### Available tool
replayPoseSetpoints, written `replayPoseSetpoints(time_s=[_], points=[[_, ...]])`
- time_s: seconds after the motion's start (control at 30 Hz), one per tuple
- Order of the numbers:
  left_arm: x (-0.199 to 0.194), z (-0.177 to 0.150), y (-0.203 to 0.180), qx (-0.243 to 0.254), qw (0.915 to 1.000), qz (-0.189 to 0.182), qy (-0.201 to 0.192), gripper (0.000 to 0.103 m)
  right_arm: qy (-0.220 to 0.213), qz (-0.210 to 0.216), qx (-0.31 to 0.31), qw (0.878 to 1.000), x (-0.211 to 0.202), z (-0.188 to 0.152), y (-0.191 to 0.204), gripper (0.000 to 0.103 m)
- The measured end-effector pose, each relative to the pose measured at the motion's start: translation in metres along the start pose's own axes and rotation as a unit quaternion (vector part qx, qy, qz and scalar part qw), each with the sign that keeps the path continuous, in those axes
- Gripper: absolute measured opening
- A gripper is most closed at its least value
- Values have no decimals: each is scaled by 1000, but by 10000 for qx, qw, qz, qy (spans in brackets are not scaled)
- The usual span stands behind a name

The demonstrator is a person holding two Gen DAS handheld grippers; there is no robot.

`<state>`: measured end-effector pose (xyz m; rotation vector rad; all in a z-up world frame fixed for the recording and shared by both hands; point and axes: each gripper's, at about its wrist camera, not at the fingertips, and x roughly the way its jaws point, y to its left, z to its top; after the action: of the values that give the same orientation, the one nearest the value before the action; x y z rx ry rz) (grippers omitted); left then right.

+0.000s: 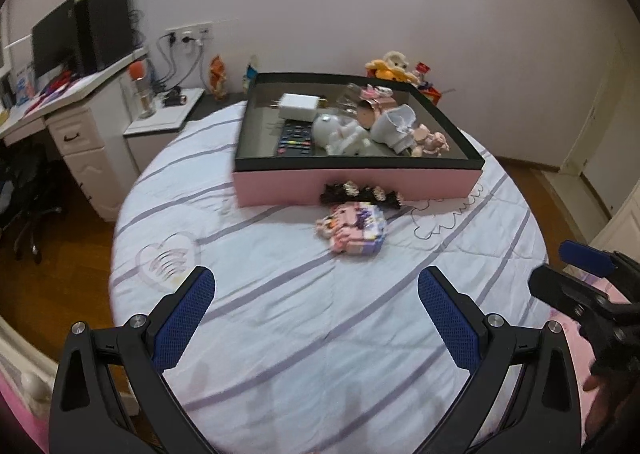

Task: Organize rigid objects
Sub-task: 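Withdraw both tools toward the pink pixel-block piece and black hair clip, then grasp the pink pixel-block piece with the left tool, then lift block piece with left tool while right tool grasps black flower hair clip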

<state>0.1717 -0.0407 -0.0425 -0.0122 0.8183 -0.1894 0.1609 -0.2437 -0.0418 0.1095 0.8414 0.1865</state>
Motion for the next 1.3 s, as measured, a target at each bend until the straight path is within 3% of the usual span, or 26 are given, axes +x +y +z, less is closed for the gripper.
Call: replayPoseSetpoints(time_s=[0.23, 0.6, 0.73, 0.8, 0.83, 0.87, 0.9, 1.03, 1.3], points=[[58, 15, -20, 251, 9994, 25, 253, 103, 70, -179, 177, 9997, 8, 4, -19, 85], [127, 22, -17, 97, 9967, 260, 765, 103, 255, -296, 299, 9988, 24, 7, -35, 85], [130, 25, -18, 122, 9971, 240, 716, 102, 311, -284, 328, 9986, 29, 7, -38, 85], [130, 27, -17, 91, 9974, 185, 684, 97, 324, -261, 322, 9986, 31, 8, -37, 85], [129, 27, -16, 100, 9976, 159, 669, 89, 325, -255, 310, 9987, 31, 7, -36, 85], [128, 28, -16, 109, 9978, 158, 636, 72, 330, -241, 299, 9987, 31, 7, -35, 85], [126, 29, -15, 120, 9980, 147, 608, 68, 335, -225, 293, 9988, 32, 7, -35, 85], [123, 28, -6, 29, 9980, -87, 632, 67, 364, -223, 287, 9987, 34, 6, -35, 85], [89, 9, 23, -222, 9983, 2, 540, 67, 471, -81, 279, 9985, 54, 15, -23, 85]])
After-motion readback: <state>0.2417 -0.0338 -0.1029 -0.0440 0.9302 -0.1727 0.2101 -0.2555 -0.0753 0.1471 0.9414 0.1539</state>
